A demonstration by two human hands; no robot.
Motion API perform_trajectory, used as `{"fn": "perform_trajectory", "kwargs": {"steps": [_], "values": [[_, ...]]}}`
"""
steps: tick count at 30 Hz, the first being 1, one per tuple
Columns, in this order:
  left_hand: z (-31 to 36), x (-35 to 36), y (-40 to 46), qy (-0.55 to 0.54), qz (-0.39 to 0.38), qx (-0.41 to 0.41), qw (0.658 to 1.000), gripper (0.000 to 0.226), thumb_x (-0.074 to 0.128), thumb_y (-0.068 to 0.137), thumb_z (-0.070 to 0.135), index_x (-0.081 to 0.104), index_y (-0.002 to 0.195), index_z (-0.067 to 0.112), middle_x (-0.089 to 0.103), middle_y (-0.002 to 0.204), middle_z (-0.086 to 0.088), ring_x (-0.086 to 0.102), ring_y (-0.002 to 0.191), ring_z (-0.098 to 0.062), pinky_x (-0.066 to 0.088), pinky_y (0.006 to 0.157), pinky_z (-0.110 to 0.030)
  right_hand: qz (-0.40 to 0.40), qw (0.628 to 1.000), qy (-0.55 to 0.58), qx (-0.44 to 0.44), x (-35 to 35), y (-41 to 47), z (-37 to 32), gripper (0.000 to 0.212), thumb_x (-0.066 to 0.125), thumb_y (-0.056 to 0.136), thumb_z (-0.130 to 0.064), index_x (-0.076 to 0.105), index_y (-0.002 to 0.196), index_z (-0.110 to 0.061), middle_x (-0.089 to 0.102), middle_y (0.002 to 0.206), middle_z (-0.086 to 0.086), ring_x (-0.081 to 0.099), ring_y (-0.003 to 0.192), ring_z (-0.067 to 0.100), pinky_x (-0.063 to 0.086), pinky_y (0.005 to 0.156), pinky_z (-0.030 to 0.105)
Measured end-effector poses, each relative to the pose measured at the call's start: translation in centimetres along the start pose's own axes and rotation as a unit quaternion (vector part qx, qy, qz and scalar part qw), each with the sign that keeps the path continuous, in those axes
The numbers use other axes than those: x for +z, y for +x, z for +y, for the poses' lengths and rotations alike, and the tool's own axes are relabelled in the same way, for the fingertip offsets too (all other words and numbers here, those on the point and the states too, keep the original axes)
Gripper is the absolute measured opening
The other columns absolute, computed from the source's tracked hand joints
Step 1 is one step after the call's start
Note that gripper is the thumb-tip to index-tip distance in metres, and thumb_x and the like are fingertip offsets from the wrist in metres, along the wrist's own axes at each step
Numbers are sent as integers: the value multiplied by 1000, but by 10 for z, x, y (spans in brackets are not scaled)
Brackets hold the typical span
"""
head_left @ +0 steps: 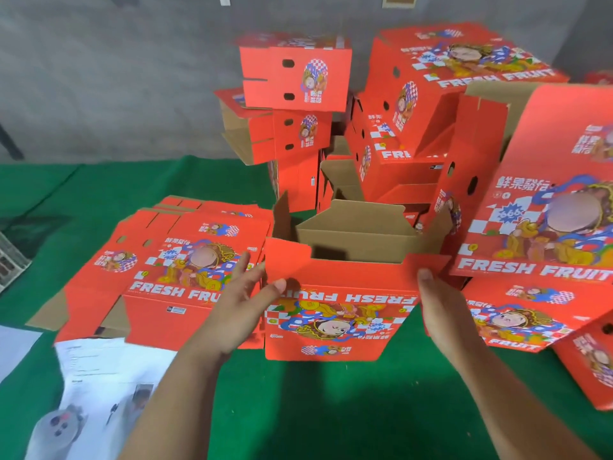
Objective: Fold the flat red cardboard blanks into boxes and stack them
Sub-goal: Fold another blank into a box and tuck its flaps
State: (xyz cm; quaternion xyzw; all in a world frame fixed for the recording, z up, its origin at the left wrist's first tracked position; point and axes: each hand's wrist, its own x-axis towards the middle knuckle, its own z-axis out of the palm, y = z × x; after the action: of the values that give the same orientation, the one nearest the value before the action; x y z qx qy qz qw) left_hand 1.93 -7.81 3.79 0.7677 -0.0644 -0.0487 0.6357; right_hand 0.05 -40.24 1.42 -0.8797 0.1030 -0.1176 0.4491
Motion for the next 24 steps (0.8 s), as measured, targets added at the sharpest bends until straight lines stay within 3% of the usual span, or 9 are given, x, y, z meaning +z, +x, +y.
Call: {"fn": "perform_trajectory", "kwargs": {"steps": [3, 6, 10, 12, 15, 18, 21, 22, 24], "values": [[-1, 4, 5, -32, -23, 11, 999, 43, 68, 89, 46, 68, 132, 45, 38, 162, 21, 25, 155, -2, 28, 126, -47, -25, 1000, 0, -19, 1, 4, 10, 39, 31, 109, -51, 65, 108, -32, 66, 107, -3, 61, 106, 24, 34, 80, 30], [-3, 8, 8, -48, -9, -5, 999, 40, 64, 95, 46, 63, 134, 34, 69, 133, 3, 61, 131, -22, 44, 114, -55, -29, 998, 10, -56, 8, 1, 14, 45, 30, 109, -52, 55, 138, -30, 56, 136, -12, 50, 127, 9, 34, 101, 28], [-15, 12, 8, 32, 50, -4, 998, 51, 47, 90, 74, 61, 127, 41, 67, 126, 4, 57, 129, -27, 41, 112, -57, 26, 997, -25, -67, 15, 0, 8, 60, 20, 104, -62, 66, 114, -25, 66, 111, -4, 60, 105, 17, 46, 89, 37], [-22, 16, 7, 93, 125, 3, 988, 47, 39, 93, 76, 61, 122, 46, 61, 127, 11, 48, 132, -24, 32, 116, -45, 71, 993, -34, -82, 14, -1, 5, 56, 23, 104, -61, 64, 87, -27, 65, 91, -3, 59, 88, 13, 46, 73, 36], [-25, 23, 7, 159, 261, 3, 952, 21, 53, 106, 44, 68, 120, 38, 64, 123, 3, 48, 124, -30, 23, 97, -25, 99, 989, -7, -108, 13, -2, 5, 43, 38, 105, -56, 52, 68, -37, 56, 83, -3, 54, 81, 6, 38, 65, 32], [-26, 28, 3, 249, 340, 8, 907, 24, 68, 100, 30, 75, 123, 31, 69, 119, 2, 49, 106, -34, 26, 86, -35, 107, 989, 1, -101, 13, -4, 8, 40, 45, 99, -60, 43, 65, -39, 44, 78, -6, 47, 70, 10, 30, 60, 30], [-27, 32, -3, 308, 374, 37, 874, 25, 77, 94, 32, 77, 119, 33, 68, 108, 9, 33, 91, -20, 21, 77, -34, 94, 994, 40, -45, 13, -9, 13, 28, 62, 96, -53, 56, 121, -41, 61, 113, -13, 61, 89, 5, 45, 71, 27], [-28, 31, -4, 318, 383, 39, 867, 27, 78, 92, 33, 77, 119, 34, 67, 107, 9, 27, 90, -16, 22, 76, -36, 79, 994, 68, -44, 13, -10, 12, 56, 68, 95, -42, 39, 144, -46, 53, 136, -27, 60, 108, -3, 48, 83, 20], [-32, 29, -6, 327, 393, 44, 858, 32, 79, 90, 31, 76, 121, 35, 67, 107, 7, 22, 90, -12, 22, 75, -37, 52, 993, 88, -61, 14, -14, 7, 94, 70, 96, -23, 6, 156, -57, 17, 152, -50, 36, 141, -12, 37, 112, 19]]}}
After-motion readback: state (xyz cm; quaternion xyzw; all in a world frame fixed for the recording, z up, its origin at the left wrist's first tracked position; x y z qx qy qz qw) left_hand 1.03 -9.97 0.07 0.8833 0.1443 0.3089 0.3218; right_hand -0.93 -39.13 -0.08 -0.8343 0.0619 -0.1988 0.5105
